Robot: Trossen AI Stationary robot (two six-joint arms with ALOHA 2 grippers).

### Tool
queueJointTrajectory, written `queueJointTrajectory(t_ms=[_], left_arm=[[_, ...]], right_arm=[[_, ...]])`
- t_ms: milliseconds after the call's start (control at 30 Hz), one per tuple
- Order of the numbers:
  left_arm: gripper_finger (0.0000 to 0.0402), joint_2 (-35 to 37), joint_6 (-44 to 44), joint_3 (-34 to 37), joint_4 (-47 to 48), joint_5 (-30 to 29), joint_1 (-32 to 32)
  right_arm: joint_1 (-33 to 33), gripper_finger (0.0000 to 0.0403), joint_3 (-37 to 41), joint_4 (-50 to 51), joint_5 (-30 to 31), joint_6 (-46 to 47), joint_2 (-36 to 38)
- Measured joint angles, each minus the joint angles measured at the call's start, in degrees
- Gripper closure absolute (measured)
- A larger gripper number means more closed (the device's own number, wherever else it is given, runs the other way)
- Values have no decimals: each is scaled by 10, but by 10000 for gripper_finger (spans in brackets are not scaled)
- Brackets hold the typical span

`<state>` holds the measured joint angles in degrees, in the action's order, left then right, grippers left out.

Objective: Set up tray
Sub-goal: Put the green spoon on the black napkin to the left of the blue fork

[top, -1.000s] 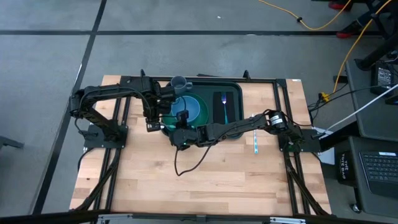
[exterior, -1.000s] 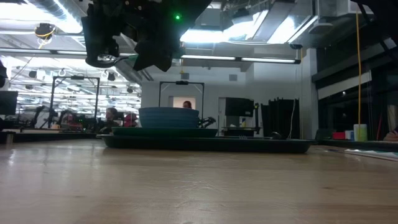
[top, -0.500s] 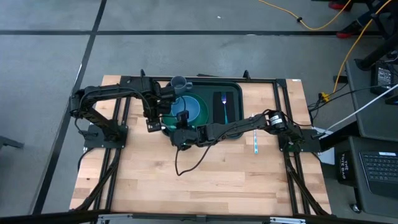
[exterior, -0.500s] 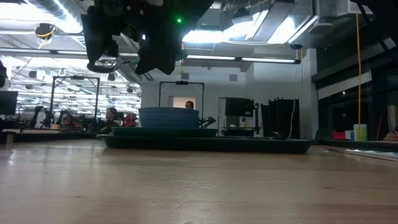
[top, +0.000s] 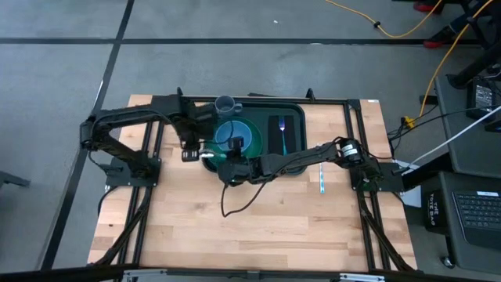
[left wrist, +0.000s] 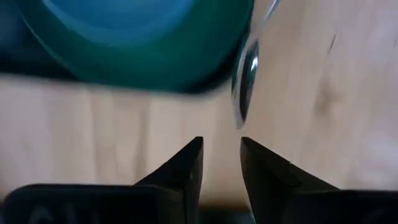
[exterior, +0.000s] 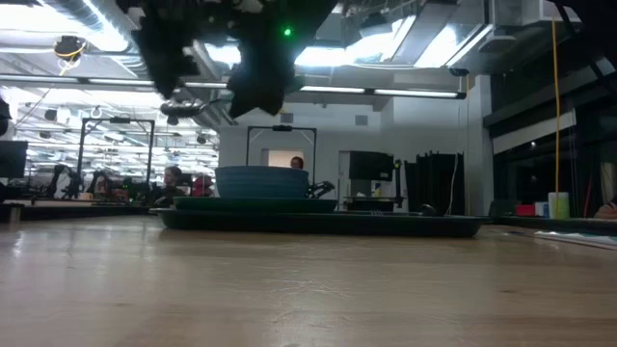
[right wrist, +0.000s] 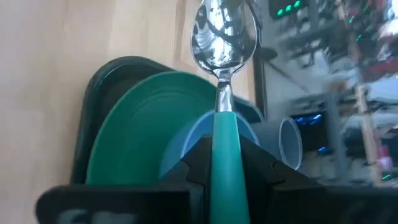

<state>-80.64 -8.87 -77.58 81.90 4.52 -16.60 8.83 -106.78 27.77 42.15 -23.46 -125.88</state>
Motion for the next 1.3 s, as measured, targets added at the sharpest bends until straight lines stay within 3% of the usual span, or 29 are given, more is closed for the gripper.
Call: queueJointTrajectory(t_ms=[200, 367, 633, 767, 1000, 1300], left_arm=[[312, 99, -78, 20, -156, 3, 0], [335, 194, -102, 88, -296, 10, 0], [380, 321, -153, 262, -495, 49, 0], [399, 369, -178, 341, -576, 110, 0], [400, 440, -159, 426, -616, 116, -1], [396, 461, -76, 444, -634, 115, -1]], right_arm=[[0, 349, 0, 106, -22, 114, 33], [0, 349, 15, 174, -15, 229, 58], [4, 349, 124, 143, 17, 342, 92], [13, 349, 165, 123, 27, 380, 112], [49, 349, 256, 84, 89, 456, 183], [62, 349, 364, 13, 122, 594, 276]])
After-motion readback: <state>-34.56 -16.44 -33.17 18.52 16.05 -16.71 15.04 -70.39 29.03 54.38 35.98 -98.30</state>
